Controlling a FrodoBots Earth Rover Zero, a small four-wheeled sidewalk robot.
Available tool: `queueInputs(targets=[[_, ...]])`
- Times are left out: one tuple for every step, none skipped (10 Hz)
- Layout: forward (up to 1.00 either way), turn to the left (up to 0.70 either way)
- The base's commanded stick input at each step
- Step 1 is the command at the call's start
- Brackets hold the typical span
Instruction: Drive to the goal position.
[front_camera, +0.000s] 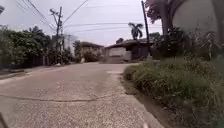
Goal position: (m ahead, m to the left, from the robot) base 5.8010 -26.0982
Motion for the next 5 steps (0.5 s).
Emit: queueInputs(targets=[[0.70, 0.00], [0.70, 0.00], [0.70, 0.12], [0.70, 0.35], [0.70, 0.35]])
